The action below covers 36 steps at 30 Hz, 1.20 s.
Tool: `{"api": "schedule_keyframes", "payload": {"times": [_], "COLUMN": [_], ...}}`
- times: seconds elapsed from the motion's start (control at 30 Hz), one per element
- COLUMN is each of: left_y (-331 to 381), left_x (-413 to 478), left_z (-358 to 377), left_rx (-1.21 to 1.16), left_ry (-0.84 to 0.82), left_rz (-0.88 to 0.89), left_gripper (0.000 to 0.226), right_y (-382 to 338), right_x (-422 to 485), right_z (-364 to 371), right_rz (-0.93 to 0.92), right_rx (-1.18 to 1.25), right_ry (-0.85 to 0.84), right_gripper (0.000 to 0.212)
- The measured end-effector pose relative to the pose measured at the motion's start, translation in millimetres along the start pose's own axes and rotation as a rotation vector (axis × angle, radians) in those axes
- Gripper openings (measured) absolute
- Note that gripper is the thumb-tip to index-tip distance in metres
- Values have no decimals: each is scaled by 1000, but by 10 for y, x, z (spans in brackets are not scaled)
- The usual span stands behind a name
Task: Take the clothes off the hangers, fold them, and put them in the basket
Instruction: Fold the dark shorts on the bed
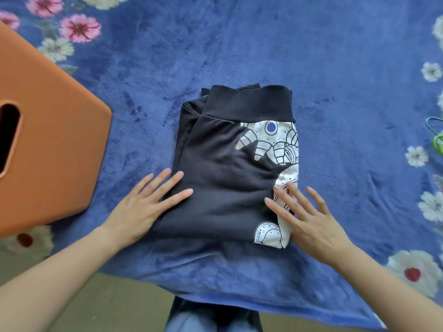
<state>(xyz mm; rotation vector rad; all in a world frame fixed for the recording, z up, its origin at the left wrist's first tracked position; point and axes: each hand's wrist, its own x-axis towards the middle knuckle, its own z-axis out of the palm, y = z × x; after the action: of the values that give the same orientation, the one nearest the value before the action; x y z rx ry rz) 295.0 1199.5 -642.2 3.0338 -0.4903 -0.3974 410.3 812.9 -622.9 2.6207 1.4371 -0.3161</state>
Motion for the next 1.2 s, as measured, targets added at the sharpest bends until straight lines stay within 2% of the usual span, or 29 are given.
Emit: {"api": "schedule_keyframes", "payload": {"times": [0.1, 0.23, 0.3, 0.4, 0.5, 0.57, 0.63, 0.67, 0.7, 0.73, 0.8, 0.83, 0.9, 1.03, 1.1, 1.13, 1.2], "left_y": [-9, -31, 39, 279, 633, 763, 800, 779, 755, 729, 681, 662, 647, 592, 562, 552, 545], "left_x": [175, 250, 211, 69, 39, 127, 309, 405, 531, 648, 878, 976, 1140, 1349, 1423, 1467, 1513], "left_z": [-61, -262, -389, -478, -702, -804, -875, -899, -916, -937, -939, -941, -934, -829, -762, -718, -618], "left_rx": [19, -68, -254, -644, -1092, -1208, -1273, -1314, -1345, -1353, -1406, -1445, -1463, -1208, -1133, -1112, -1075], "left_ry": [-42, -106, -114, -76, -16, 36, 151, 236, 313, 380, 482, 520, 555, 608, 651, 655, 628], "left_rz": [16, 17, 34, -19, -241, -412, -554, -619, -674, -724, -789, -797, -845, -990, -1050, -1083, -1164], "left_gripper": [102, 122, 118, 86, 46, 23, 12, 5, 8, 17, 27, 29, 35, 23, 27, 33, 41], "right_y": [26, 152, 252, 279, 285, 365, 509, 575, 646, 705, 778, 785, 779, 713, 672, 664, 642], "right_x": [110, 87, 28, -124, -278, -244, -83, 27, 154, 279, 502, 594, 731, 958, 1049, 1091, 1148], "right_z": [-18, -103, -227, -446, -673, -733, -751, -774, -791, -800, -810, -822, -825, -735, -649, -591, -469], "right_rz": [-28, -22, 23, 104, 255, 366, 476, 525, 561, 585, 625, 638, 684, 905, 1039, 1099, 1172], "right_rx": [60, 338, 529, 829, 1216, 1455, 1570, 1592, 1610, 1627, 1637, 1659, 1718, 1661, 1565, 1510, 1424], "right_ry": [-63, -44, -19, -53, -150, -158, -109, -85, -64, -41, -19, -15, 18, 240, 326, 328, 283], "right_gripper": [116, 88, 74, 63, 59, 50, 34, 26, 26, 38, 74, 80, 80, 82, 66, 57, 55]}}
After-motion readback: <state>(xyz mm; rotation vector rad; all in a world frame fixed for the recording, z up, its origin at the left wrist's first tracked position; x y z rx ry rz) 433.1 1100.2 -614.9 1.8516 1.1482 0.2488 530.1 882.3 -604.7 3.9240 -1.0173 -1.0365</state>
